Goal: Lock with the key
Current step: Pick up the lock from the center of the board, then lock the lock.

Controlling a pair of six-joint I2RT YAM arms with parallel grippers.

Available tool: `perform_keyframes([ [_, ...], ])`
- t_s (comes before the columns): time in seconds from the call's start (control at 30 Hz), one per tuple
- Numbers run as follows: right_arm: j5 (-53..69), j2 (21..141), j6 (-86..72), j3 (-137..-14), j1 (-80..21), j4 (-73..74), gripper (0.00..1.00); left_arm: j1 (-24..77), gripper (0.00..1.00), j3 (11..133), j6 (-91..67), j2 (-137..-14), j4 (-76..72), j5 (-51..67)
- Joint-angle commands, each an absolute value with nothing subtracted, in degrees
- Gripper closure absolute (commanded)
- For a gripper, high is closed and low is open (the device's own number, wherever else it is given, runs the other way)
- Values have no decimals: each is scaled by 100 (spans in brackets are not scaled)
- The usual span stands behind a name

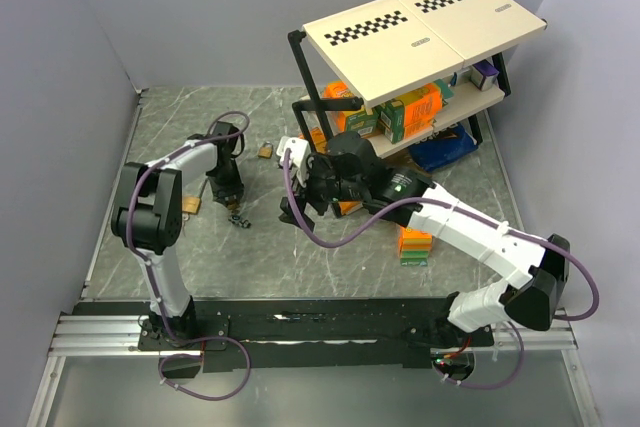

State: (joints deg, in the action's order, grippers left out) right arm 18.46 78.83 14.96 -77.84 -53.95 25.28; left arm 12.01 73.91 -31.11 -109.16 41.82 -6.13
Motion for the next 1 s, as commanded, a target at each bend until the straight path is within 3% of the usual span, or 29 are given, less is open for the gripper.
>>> perform_keyframes([
  [0.0,1986,8033,1248,-8156,-5361,2286,1,1161,94,7330,-3252,-10391,4175,-54],
  [0.13,1961,8138,854,-8340,-5370,1768,3,740,99,7330,-3427,-9661,4078,605],
  [0.4,933,9007,-474,-9368,-5396,1134,6,114,99,7488,-4236,-8299,3955,1932],
  [0.63,194,9782,-799,-10150,-5546,897,8,27,99,7734,-4912,-7647,3710,2698],
  [0.97,-132,10160,-1028,-10310,-5607,774,10,-360,99,7349,-5695,-6926,2857,3585],
])
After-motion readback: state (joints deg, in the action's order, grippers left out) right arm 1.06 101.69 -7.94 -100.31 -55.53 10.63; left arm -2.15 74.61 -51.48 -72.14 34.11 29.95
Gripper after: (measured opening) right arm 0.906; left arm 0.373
